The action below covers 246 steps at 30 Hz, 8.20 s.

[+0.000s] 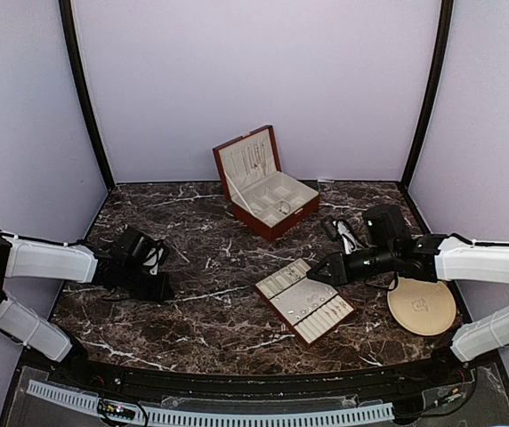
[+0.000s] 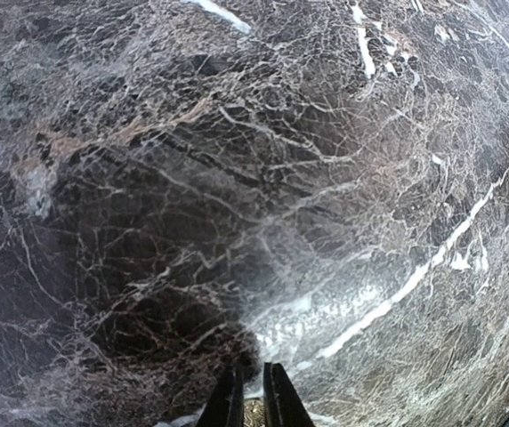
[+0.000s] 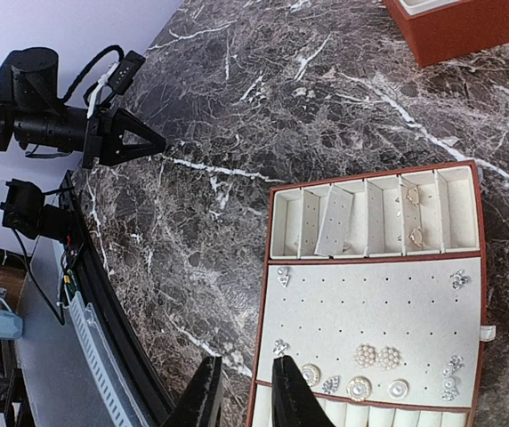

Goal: Organize the mixed jewelry
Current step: Pick up the earring from the center of the board, then pass from the left arm to the right, then place the earring in the earring holder.

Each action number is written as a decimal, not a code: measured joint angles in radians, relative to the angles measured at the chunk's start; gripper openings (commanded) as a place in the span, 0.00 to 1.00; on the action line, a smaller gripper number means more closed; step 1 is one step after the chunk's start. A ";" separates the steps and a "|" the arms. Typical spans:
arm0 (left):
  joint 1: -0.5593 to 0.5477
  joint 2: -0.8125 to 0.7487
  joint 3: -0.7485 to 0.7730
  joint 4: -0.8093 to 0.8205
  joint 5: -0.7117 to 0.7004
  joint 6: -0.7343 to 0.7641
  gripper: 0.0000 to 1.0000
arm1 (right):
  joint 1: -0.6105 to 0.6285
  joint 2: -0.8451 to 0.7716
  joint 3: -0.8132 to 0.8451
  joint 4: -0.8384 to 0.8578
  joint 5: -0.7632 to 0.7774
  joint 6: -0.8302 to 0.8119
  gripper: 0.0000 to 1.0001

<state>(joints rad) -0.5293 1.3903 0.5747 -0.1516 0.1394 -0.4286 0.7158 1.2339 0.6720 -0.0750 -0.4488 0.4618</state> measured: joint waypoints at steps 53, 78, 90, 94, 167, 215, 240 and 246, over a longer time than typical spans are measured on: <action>-0.441 -0.047 -0.038 0.996 -0.254 -0.942 0.00 | 0.373 0.196 -0.025 0.859 0.485 -0.110 0.37; -0.457 -0.029 -0.024 1.054 -0.255 -0.972 0.00 | 0.419 0.375 0.144 0.848 0.550 -0.277 0.26; -0.457 -0.029 -0.019 1.055 -0.251 -0.972 0.00 | 0.419 0.392 0.169 0.822 0.551 -0.290 0.21; -0.457 -0.029 -0.019 1.055 -0.249 -0.972 0.00 | 0.419 0.392 0.169 0.821 0.552 -0.293 0.20; 0.039 -0.013 0.394 -0.080 0.328 0.197 0.47 | 0.039 0.196 0.181 -0.383 -0.039 -0.139 0.04; 0.042 -0.098 0.394 -0.198 0.266 0.384 0.47 | -0.153 0.570 0.544 -0.896 0.020 -0.249 0.05; 0.042 -0.098 0.394 -0.198 0.267 0.384 0.46 | -0.154 0.602 0.553 -0.898 0.021 -0.267 0.05; 0.042 -0.098 0.394 -0.198 0.267 0.384 0.46 | -0.154 0.604 0.559 -0.898 0.022 -0.267 0.05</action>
<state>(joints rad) -0.4870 1.2926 0.9691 -0.3496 0.4065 -0.0448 0.5617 1.8381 1.2308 -0.9730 -0.4267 0.1944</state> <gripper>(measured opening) 0.456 0.091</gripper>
